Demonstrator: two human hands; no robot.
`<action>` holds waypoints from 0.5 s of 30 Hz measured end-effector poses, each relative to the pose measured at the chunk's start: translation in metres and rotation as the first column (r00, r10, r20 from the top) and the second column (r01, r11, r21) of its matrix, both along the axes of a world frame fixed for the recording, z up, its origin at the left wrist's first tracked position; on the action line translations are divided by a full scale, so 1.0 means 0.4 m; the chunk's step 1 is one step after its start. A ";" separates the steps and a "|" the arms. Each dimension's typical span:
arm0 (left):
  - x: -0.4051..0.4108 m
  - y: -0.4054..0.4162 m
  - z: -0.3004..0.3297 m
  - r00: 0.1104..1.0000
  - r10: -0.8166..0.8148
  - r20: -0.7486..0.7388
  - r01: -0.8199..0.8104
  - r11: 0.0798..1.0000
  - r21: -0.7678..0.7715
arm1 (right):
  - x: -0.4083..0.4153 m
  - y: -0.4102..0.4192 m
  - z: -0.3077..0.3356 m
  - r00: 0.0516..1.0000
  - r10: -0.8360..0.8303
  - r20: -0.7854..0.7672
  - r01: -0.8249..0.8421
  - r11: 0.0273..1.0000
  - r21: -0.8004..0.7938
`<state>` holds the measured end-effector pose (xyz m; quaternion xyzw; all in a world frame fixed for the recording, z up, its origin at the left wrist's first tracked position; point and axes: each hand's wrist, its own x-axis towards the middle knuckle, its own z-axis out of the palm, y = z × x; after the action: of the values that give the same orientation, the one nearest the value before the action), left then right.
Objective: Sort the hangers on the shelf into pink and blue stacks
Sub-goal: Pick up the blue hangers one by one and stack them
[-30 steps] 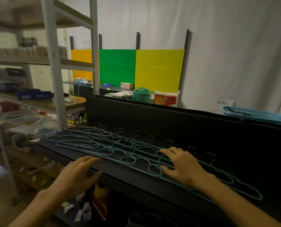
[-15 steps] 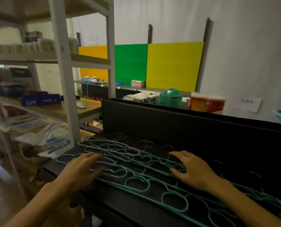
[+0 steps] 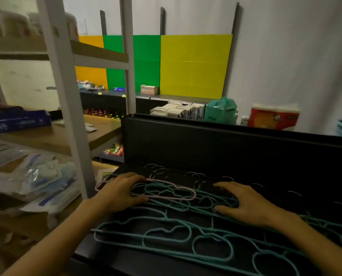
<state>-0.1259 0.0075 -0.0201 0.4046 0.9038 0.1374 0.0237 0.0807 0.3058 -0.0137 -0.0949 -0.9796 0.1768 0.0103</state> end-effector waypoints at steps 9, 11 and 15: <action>-0.097 0.005 -0.028 0.977 -0.133 0.168 0.125 0.990 0.060 | -0.047 -0.112 0.009 0.980 -0.173 0.097 0.176 0.984 -0.027; -0.107 0.001 -0.025 0.967 -0.163 0.196 0.154 0.986 0.059 | -0.060 -0.134 0.005 0.977 -0.193 0.091 0.198 0.979 -0.044; -0.108 0.001 -0.023 0.952 -0.256 0.171 0.237 0.964 0.121 | -0.073 -0.164 0.009 0.965 -0.255 0.062 0.260 0.963 -0.078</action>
<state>-0.1689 0.0080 -0.0293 0.5004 0.8321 0.2150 0.1045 0.0516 0.2403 -0.0099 -0.2262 -0.9504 0.2132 0.0041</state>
